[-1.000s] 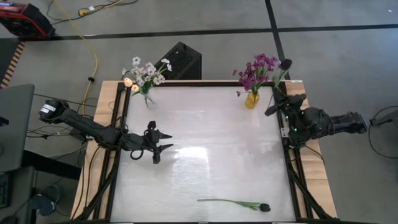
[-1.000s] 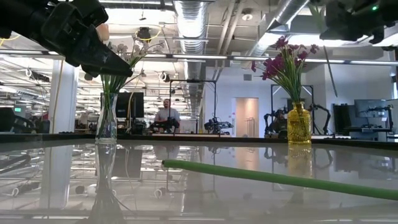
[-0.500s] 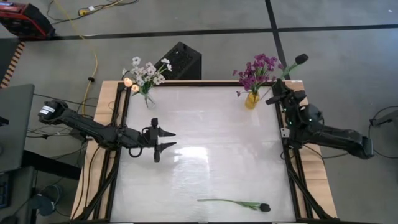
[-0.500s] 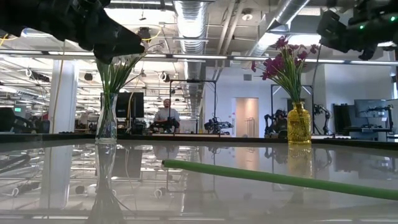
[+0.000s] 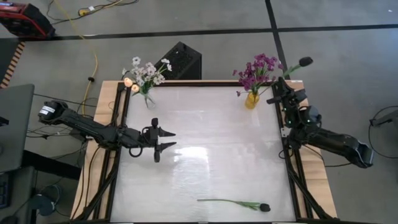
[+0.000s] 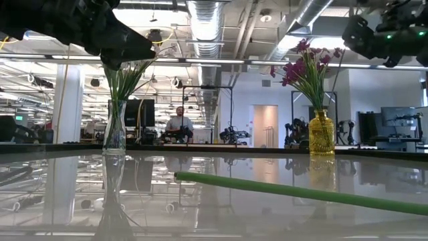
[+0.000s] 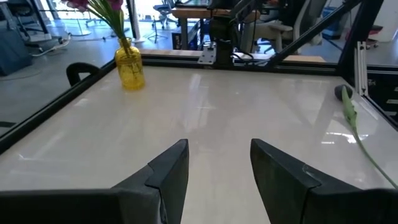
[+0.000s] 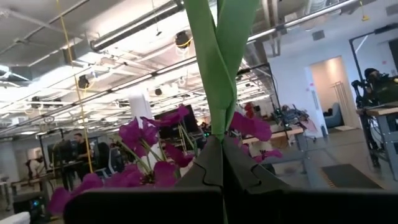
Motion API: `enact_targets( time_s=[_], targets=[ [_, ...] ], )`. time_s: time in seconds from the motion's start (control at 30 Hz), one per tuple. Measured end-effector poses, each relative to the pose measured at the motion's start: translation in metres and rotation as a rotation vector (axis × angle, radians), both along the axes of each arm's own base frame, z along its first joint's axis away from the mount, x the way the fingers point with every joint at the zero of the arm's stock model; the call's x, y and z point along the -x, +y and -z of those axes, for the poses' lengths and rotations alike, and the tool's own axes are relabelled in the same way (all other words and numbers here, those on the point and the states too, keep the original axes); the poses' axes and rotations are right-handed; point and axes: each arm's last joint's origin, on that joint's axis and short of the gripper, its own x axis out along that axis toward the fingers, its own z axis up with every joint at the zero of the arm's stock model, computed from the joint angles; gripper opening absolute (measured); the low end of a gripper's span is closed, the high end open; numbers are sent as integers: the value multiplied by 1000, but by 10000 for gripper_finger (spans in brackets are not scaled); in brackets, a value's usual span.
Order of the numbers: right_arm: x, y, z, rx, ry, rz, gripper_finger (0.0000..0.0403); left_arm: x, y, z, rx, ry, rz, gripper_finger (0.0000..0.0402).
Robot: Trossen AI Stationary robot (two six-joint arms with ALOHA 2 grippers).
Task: Sort flowers into vase by color
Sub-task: Put the top black tulip into the yellow vase
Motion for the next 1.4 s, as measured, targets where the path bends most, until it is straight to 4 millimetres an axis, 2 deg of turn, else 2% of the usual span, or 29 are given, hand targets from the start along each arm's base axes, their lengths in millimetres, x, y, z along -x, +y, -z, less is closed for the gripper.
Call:
enact_targets(
  time_s=[0.9,1.4],
  targets=[
    [-16,-14,5,2,48,44,16,0,0,0,16,-3,-14,162],
    [-28,-22,18,-76,113,25,16,0,2,0,11,-1,-5,162]
  ],
)
